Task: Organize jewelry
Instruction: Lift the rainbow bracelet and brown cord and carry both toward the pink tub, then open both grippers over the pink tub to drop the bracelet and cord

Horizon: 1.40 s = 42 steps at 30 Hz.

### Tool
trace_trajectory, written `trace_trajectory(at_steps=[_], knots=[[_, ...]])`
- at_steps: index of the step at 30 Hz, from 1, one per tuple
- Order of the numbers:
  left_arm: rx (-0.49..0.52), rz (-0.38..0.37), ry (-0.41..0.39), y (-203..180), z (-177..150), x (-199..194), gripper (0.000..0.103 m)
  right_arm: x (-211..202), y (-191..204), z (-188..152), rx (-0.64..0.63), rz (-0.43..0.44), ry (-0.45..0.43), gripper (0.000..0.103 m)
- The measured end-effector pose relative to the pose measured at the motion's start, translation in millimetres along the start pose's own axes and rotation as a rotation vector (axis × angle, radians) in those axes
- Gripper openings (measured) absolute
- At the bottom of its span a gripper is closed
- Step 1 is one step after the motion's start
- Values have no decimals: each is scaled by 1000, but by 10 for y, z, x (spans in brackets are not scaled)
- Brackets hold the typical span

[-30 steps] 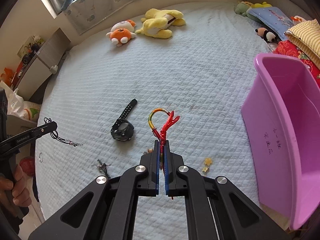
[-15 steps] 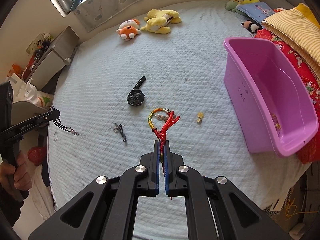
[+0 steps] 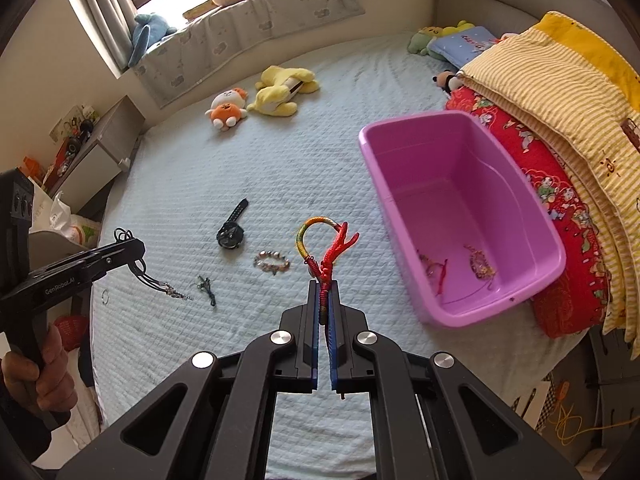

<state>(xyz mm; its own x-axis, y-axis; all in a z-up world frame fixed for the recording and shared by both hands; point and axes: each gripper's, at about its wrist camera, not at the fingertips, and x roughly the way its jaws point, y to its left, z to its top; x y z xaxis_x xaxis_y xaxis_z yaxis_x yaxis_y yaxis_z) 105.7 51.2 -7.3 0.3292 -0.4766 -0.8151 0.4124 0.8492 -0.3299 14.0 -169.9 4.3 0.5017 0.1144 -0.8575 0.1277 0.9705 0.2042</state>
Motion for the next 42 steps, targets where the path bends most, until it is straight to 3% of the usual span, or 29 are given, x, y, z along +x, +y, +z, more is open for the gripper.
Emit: trace_trajectory(at_steps=[7,11,17,24,26,28,29,30,31,35,42], knots=[[5,-30,-44,-1282,528,456,10,-18,-1137,378,-9,26,-14,4],[-16,-10,-35,-1831,786,879,10,181,-1678,533,-41,33,39,4],[-56,84,61,-2159,954,1605,10,542,-2233,656,-42,36,143,4],[-43,191,189,-2278,922,2170,12,904,-2450,720,-27,51,217,4],[-26,231,219,-2310,915,2262,18,994,-2473,740,-31,58,239,5],[-12,265,227,-2321,908,2289,37,1049,-2477,766,-48,53,250,10],[-9,278,221,-2320,905,2283,60,1052,-2485,782,-53,48,246,26],[-7,290,207,-2312,901,2255,76,1045,-2505,799,-51,48,240,37],[-8,299,190,-2312,907,2225,77,1031,-2536,813,-43,53,231,51],[-40,322,185,-2214,908,2147,85,994,-2649,844,-24,41,224,52],[-104,330,168,-2072,875,1993,85,936,-2665,840,-7,67,240,53]])
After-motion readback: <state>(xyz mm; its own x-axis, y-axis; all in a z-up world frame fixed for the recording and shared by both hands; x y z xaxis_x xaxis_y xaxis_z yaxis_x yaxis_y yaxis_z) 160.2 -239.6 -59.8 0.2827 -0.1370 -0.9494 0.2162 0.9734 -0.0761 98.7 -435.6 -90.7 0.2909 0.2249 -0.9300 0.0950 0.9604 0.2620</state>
